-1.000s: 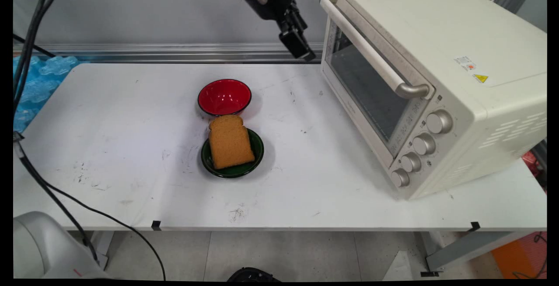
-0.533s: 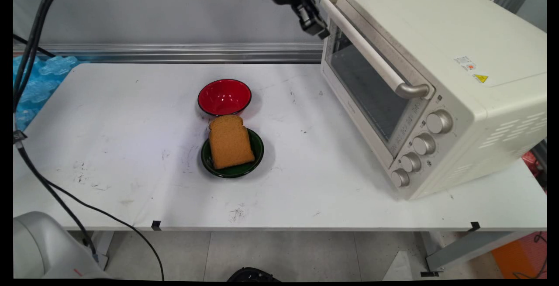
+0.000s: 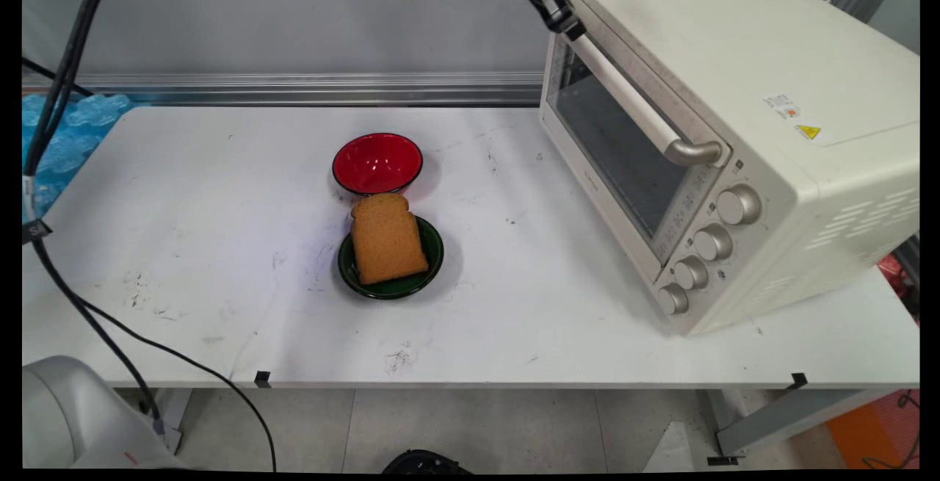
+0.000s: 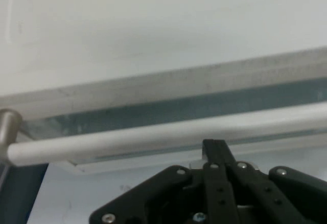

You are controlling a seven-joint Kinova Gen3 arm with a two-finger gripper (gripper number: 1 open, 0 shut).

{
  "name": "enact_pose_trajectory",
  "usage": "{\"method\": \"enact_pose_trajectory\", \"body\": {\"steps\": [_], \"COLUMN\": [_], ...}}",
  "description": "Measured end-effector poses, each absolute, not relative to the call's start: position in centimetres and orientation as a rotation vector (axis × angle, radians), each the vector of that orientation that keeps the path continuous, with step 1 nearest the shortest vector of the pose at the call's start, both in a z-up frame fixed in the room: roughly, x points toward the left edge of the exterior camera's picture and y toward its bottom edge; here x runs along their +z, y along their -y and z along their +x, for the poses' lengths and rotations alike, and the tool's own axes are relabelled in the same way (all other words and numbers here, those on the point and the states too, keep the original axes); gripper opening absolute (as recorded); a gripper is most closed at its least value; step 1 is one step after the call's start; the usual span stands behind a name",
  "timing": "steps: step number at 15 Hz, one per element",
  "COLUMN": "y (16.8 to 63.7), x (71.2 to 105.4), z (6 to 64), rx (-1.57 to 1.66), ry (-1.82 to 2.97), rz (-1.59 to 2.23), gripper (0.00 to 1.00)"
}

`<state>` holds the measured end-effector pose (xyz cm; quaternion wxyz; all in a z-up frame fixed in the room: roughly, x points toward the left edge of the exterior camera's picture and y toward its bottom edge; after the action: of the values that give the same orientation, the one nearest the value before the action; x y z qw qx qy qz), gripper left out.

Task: Open the oven

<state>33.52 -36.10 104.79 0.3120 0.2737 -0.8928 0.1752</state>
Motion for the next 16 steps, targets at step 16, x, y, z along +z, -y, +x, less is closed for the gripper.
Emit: {"method": "enact_pose_trajectory", "body": {"steps": [16], "y": [39.0], "x": [101.8], "z": [30.7], "rx": [0.436], "ry": [2.221], "rz": [0.825], "gripper": [0.00]}}
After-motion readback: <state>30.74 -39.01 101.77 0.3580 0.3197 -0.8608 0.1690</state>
